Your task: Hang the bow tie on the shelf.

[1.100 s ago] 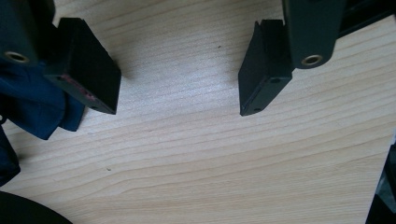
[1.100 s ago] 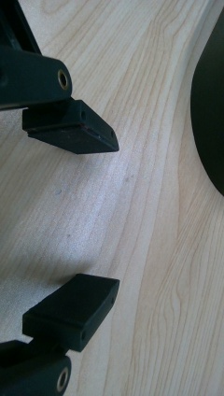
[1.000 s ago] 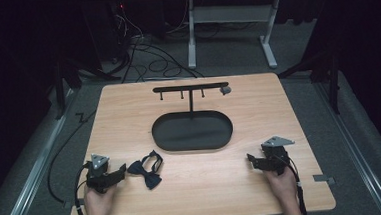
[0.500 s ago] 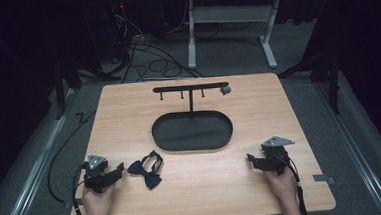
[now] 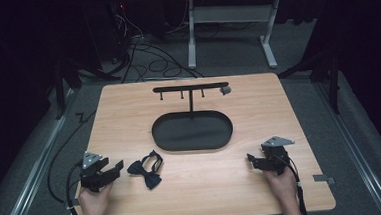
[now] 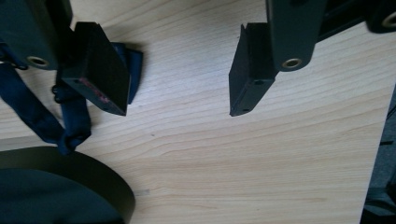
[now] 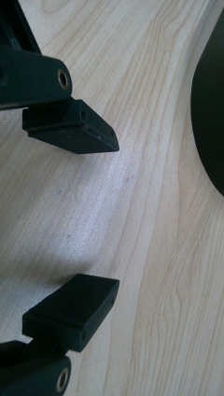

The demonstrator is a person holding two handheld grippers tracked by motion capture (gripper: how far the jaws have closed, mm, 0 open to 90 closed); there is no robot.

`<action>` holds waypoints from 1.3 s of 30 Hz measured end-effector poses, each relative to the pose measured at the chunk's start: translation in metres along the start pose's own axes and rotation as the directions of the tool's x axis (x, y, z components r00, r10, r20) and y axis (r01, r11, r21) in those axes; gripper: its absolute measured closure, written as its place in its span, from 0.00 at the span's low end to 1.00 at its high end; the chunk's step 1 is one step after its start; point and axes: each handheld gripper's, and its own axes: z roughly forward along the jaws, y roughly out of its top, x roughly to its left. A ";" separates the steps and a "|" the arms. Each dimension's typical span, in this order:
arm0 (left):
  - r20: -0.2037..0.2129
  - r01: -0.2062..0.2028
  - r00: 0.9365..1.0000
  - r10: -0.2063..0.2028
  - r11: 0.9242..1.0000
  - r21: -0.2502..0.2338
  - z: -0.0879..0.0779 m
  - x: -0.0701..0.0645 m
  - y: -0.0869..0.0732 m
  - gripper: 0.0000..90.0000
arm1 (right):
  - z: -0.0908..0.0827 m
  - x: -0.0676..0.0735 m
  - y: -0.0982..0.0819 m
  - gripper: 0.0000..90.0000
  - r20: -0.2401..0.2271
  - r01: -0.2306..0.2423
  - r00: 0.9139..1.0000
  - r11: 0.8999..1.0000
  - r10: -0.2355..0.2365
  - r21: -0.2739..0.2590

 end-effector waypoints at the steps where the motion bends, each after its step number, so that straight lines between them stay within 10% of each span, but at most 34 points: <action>1: 0.000 0.000 1.000 0.000 1.000 0.000 0.000 0.000 0.000 0.44 | 0.000 0.000 0.000 0.33 0.000 0.000 1.000 1.000 0.000 0.000; 19: 0.112 -0.058 0.992 0.060 0.998 -0.021 -0.001 -0.030 0.018 0.48 | 0.000 0.000 0.000 0.34 0.003 0.000 1.000 1.000 0.000 -0.001; 39: 0.206 -0.145 0.970 0.129 0.987 0.064 0.043 -0.055 0.022 0.63 | 0.000 0.000 0.000 0.34 0.003 0.000 1.000 1.000 0.000 -0.001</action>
